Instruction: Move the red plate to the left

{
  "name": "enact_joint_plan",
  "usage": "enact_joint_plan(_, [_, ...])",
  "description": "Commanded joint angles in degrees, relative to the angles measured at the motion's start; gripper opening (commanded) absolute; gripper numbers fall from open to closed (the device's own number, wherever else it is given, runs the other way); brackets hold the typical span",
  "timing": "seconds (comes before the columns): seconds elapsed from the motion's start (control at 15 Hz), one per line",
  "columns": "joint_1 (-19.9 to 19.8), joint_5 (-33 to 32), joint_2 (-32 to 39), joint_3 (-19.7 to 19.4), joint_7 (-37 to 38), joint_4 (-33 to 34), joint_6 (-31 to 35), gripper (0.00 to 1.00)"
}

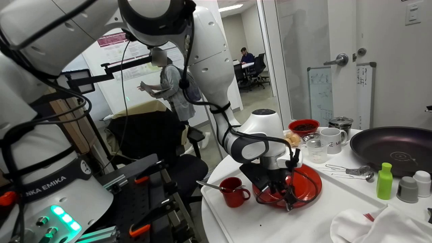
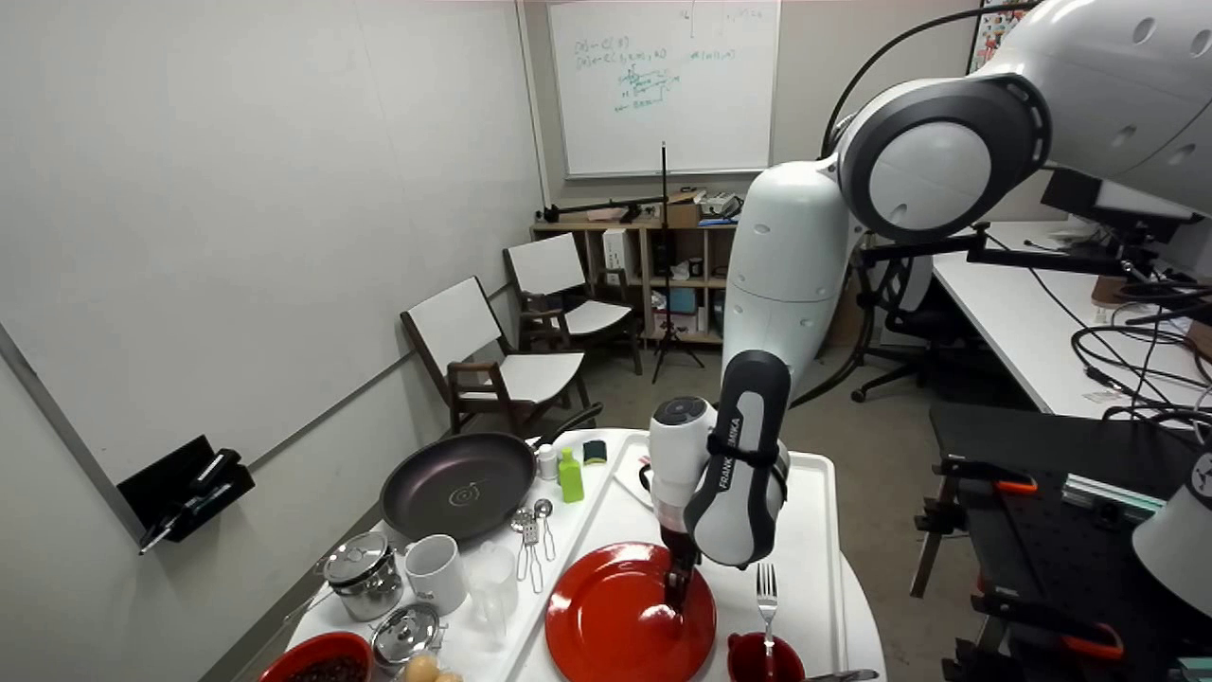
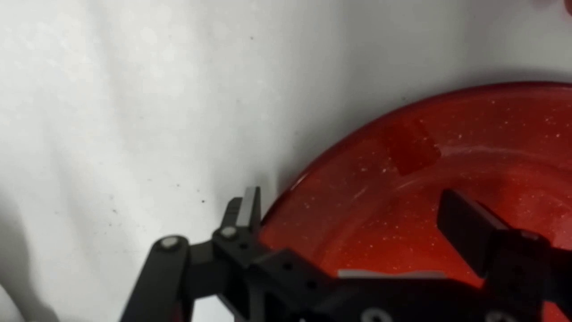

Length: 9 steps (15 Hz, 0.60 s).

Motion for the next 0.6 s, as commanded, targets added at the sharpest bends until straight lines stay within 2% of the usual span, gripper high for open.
enact_joint_plan(0.0, [1.29, -1.25, 0.49, -0.3, 0.33, 1.09, -0.53, 1.0])
enact_joint_plan(0.53, [2.75, -1.24, 0.19, -0.55, 0.51, 0.84, -0.23, 1.0])
